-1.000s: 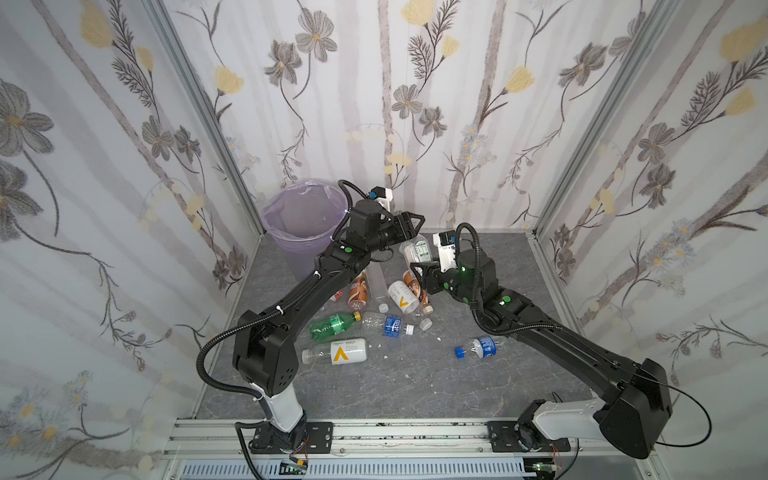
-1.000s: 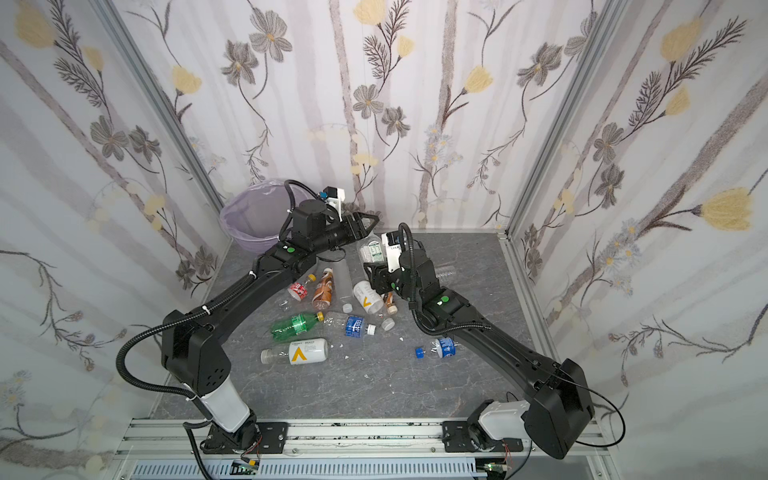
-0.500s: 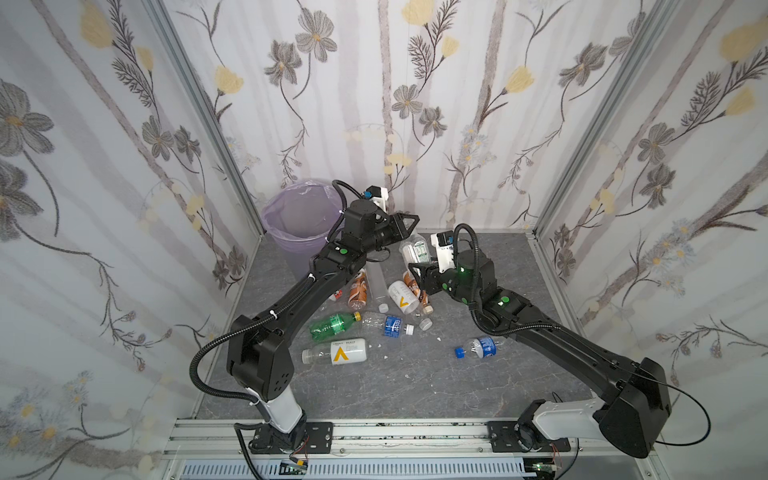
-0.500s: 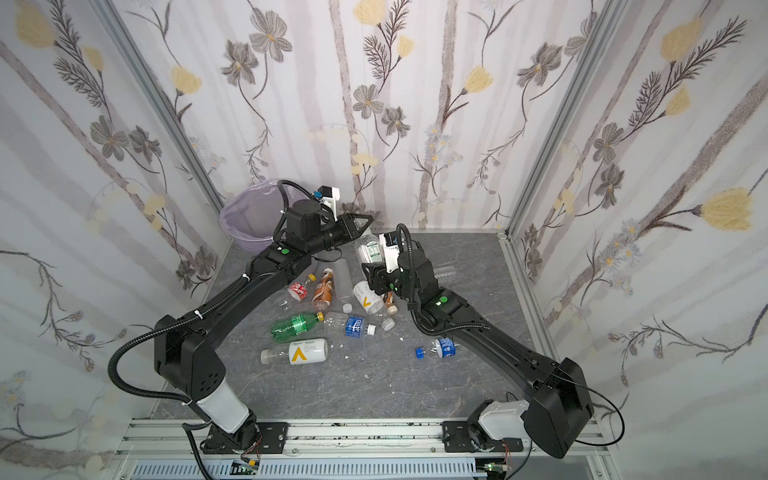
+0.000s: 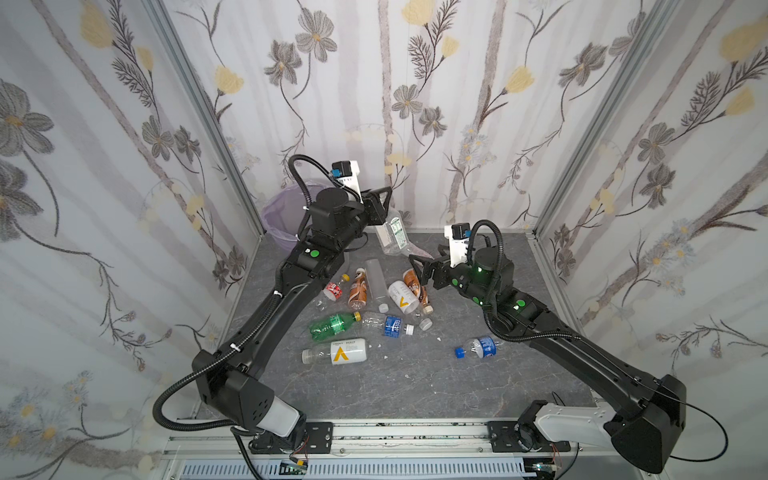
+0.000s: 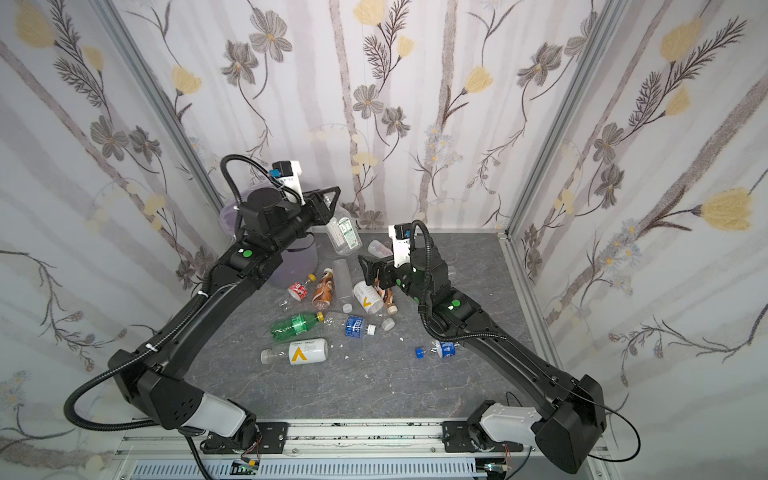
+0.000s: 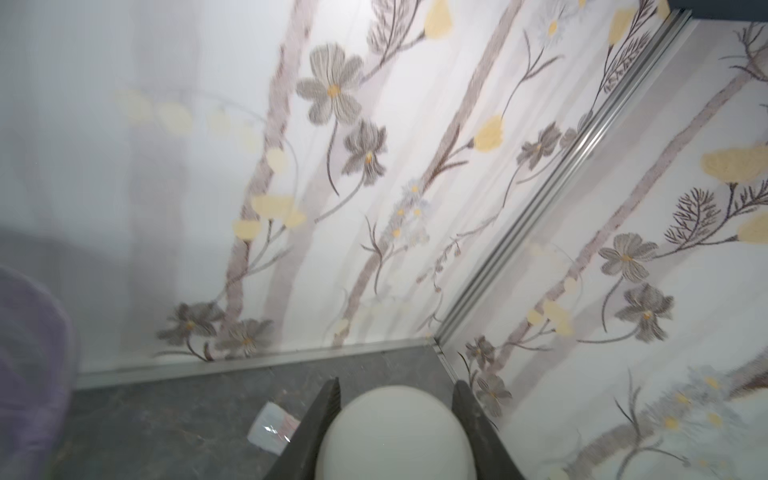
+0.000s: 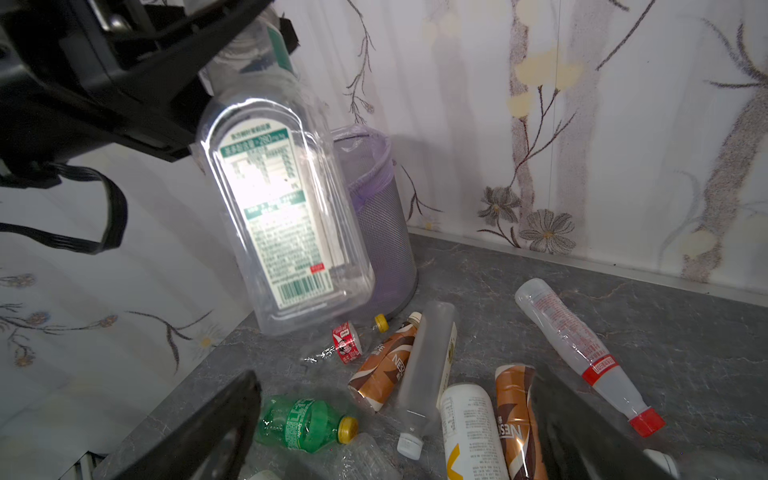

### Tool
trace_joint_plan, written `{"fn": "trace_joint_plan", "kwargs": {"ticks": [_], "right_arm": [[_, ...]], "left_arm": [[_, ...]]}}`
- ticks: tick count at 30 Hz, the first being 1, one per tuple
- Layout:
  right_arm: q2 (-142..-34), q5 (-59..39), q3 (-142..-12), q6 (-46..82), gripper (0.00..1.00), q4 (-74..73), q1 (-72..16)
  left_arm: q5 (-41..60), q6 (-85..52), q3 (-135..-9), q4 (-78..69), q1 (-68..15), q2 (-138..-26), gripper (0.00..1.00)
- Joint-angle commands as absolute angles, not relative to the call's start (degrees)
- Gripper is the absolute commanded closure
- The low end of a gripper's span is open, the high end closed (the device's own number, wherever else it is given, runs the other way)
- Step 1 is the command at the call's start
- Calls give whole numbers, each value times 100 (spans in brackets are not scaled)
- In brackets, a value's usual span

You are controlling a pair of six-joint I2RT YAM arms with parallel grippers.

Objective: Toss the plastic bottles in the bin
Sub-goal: 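Move the left gripper over the bin and release the green-label bottle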

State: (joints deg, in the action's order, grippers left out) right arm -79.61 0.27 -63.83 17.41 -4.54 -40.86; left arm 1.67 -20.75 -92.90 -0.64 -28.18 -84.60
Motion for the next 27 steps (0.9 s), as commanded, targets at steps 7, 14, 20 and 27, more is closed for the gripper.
{"fn": "trace_joint_plan", "kwargs": {"ticks": [7, 14, 20, 27], "right_arm": [[-7828, -40, -6346, 1722, 0, -665, -4149], [-7952, -73, -6354, 1885, 0, -734, -4233], [-7954, 0, -6270, 1896, 0, -664, -4331], [-8003, 330, -6100, 1916, 0, -682, -4342]], "left_arm": [[-2103, 466, -8921, -2193, -2243, -7552, 74], [-827, -1603, -9322, -1089, -482, -8778, 58], [-170, -1756, -9416, -533, -491, -9084, 0], [193, -2050, -9514, -396, -786, -8394, 0]]}}
